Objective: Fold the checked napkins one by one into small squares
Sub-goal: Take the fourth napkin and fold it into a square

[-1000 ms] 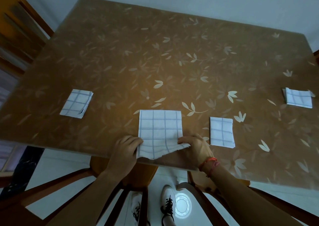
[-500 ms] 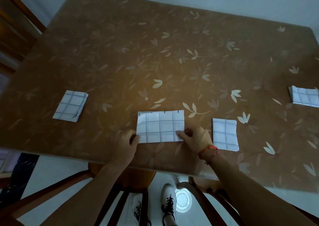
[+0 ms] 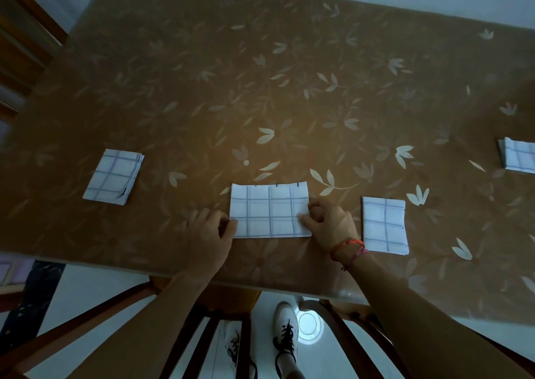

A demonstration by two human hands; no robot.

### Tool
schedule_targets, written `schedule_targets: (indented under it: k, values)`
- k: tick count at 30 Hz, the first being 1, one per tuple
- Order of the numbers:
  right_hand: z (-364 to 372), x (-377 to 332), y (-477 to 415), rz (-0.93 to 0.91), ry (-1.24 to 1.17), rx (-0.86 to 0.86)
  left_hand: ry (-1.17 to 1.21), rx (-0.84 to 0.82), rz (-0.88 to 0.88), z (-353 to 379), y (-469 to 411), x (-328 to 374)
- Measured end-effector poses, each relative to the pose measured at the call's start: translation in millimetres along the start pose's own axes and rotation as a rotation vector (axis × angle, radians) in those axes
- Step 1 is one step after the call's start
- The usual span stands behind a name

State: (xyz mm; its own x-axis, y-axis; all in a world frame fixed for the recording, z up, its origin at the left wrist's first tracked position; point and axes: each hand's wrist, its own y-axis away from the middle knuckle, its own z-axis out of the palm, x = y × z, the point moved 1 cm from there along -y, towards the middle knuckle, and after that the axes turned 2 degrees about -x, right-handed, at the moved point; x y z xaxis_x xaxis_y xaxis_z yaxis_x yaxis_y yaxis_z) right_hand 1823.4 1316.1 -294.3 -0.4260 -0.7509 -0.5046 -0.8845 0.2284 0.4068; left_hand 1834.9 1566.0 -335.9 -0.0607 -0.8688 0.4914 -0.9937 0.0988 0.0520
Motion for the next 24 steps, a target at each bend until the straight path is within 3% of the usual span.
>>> schedule_targets:
  k: [7,13,16,19,24]
  values:
    - [7,6,-5,0.010,0.007,0.002,-0.269,0.008,0.074,-1,6,-7]
    - [6,9,-6,-0.029,-0.001,0.111,-0.211,-0.021,0.253,-5,1,0]
    - [9,0,-7,-0.172,0.099,0.232,-0.276,-0.122,0.424,-2,-6,3]
    - [20,-19,-6,-0.401,0.188,0.299,-0.352,-0.211,0.462,1,-16,3]
    - [53,-46,-9,-0.582,0.351,0.187,-0.375,-0.224,0.459,8,-22,1]
